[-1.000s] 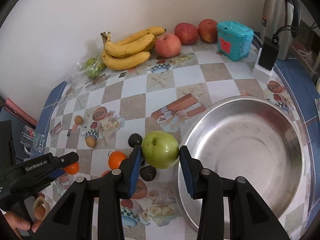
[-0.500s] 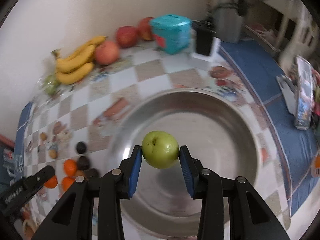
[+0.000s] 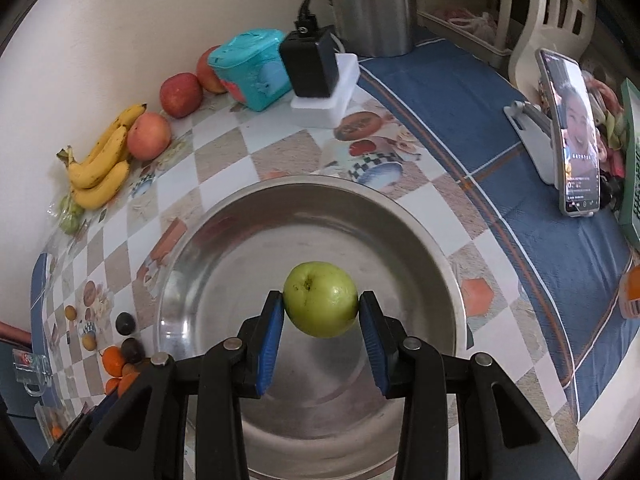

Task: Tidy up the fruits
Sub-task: 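Open the right gripper to drop the pear while the left gripper releases the orange into the bowl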

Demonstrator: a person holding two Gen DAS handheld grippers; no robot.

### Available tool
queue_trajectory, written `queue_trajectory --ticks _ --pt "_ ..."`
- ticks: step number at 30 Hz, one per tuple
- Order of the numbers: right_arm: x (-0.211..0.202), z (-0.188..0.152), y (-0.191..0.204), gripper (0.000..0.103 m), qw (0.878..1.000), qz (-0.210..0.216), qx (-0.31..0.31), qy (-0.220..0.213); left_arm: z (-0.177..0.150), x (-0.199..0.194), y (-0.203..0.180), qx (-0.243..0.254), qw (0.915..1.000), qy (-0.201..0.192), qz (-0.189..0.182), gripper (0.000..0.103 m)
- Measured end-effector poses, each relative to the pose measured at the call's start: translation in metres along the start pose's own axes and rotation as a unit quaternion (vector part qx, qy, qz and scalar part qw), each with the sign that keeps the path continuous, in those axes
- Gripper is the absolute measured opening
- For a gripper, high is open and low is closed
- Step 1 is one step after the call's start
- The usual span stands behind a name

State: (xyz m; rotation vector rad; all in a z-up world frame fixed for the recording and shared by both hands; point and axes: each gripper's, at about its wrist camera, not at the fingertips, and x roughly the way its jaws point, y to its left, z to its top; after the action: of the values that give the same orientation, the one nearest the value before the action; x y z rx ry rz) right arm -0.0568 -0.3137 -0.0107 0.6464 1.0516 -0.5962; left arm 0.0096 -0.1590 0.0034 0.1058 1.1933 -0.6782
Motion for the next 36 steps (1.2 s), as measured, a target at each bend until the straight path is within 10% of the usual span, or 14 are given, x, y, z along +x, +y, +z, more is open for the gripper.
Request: queue_trajectory --ticks 14,24,27,36 --pt "0.022 -0.008 -0.005 0.041 1.0 -0.006 0.004 0.027 -0.004 0.029 -0.012 0.035 0.9991 0.01 0.021 0.04" --pt "0.015 -0.004 0.0 0.042 1.0 -0.012 -0.006 0.017 -0.003 0.022 -0.014 0.04 0.9989 0.003 0.025 0.064" --pt "0.008 -0.002 0.003 0.06 1.0 -0.016 -0.015 0.007 -0.001 0.017 -0.014 0.037 0.9991 -0.001 0.023 0.07" --pt "0.001 0.0 0.005 0.069 1.0 -0.025 -0.018 -0.002 0.006 0.006 0.009 -0.011 0.9992 -0.01 0.036 0.085"
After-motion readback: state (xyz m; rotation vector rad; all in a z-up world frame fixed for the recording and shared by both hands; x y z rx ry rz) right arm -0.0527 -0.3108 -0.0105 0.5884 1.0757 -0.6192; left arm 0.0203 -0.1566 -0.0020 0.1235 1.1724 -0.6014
